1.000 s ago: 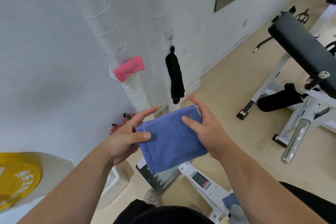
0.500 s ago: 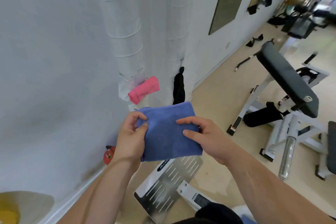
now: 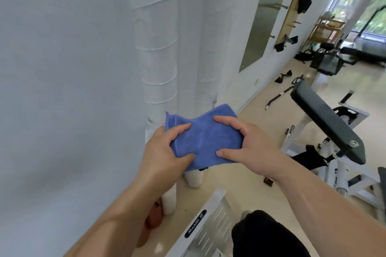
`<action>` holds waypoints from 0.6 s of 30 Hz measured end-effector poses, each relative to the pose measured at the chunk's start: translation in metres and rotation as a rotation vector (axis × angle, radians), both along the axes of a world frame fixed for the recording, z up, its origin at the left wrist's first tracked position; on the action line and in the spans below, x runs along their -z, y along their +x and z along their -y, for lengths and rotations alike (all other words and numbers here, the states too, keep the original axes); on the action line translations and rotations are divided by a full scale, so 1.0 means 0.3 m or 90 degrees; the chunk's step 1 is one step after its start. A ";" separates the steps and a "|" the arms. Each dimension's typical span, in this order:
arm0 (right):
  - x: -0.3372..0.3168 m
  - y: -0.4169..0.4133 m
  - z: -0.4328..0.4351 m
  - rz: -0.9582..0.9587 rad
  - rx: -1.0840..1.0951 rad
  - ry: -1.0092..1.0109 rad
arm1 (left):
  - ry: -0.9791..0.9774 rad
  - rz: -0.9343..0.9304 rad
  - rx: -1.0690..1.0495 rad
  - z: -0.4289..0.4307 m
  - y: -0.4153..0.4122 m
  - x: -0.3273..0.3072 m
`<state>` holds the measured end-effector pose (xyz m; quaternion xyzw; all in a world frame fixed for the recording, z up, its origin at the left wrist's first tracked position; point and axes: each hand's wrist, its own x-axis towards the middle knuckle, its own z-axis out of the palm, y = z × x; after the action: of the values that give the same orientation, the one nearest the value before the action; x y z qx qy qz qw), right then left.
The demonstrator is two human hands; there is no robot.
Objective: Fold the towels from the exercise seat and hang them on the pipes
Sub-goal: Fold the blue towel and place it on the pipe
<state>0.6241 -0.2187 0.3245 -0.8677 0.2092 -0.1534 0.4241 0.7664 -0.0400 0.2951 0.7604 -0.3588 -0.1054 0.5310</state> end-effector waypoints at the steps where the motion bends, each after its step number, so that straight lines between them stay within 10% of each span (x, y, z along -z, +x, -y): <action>1: -0.022 0.017 0.013 0.001 -0.003 -0.038 | 0.004 0.041 -0.011 0.013 0.018 -0.025; 9: -0.244 0.148 0.239 0.051 -0.097 -0.303 | 0.075 0.185 0.031 0.166 0.158 -0.264; 18: -0.538 0.217 0.785 0.187 -0.272 -0.122 | -0.031 0.121 0.018 0.593 0.132 -0.598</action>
<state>0.6892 -0.4541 0.4857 -0.8966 -0.0578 -0.2035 0.3889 0.8060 -0.2179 0.4745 0.7488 -0.4207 -0.0314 0.5112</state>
